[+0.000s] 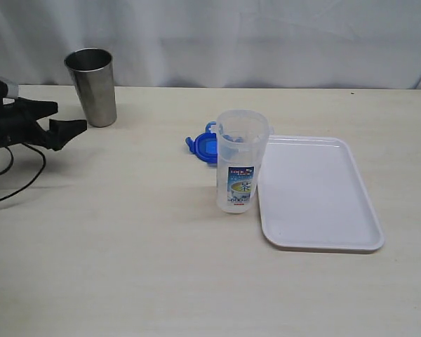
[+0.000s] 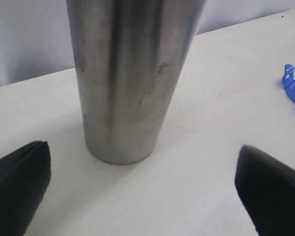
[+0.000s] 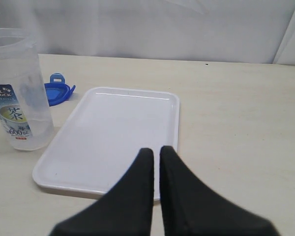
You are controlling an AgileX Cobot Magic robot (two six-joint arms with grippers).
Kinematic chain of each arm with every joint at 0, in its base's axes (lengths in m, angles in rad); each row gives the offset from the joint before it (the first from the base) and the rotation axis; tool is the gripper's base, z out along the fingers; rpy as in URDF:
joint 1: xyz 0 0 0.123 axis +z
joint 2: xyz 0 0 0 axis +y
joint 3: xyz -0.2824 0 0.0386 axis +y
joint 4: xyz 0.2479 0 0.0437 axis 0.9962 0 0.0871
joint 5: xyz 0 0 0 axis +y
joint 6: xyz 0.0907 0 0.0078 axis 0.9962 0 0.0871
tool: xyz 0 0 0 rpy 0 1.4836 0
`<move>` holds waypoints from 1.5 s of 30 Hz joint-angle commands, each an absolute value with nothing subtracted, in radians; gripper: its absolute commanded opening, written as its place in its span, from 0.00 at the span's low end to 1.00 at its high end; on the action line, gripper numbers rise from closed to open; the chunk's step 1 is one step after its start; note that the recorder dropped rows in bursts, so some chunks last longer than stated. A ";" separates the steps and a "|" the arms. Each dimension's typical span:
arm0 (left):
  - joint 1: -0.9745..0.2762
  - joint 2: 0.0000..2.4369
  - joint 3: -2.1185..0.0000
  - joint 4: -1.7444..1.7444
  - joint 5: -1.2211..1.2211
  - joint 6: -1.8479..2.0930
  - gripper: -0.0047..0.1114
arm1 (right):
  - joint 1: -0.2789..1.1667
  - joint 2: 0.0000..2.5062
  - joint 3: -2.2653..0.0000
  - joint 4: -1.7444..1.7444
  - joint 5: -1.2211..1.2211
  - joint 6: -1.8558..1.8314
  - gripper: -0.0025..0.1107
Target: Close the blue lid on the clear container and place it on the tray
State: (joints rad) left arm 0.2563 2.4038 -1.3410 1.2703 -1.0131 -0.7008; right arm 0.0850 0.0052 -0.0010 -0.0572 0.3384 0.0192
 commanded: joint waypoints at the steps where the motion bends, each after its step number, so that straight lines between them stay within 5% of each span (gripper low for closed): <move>1: 0.284 2.295 -1.339 1.371 -1.023 -0.868 0.85 | 0.082 0.000 0.000 -0.067 0.338 0.022 0.06; 16: 0.313 1.700 -1.319 1.744 -0.623 -1.371 0.85 | 0.082 0.000 0.000 -0.067 0.338 0.022 0.06; 29: 0.313 1.669 -1.319 1.744 -1.098 -1.469 0.85 | 0.082 0.000 0.000 -0.067 0.338 0.022 0.06; 45: 0.302 1.669 -1.319 1.736 -1.221 -1.426 0.85 | 0.082 0.000 0.000 -0.067 0.338 0.022 0.06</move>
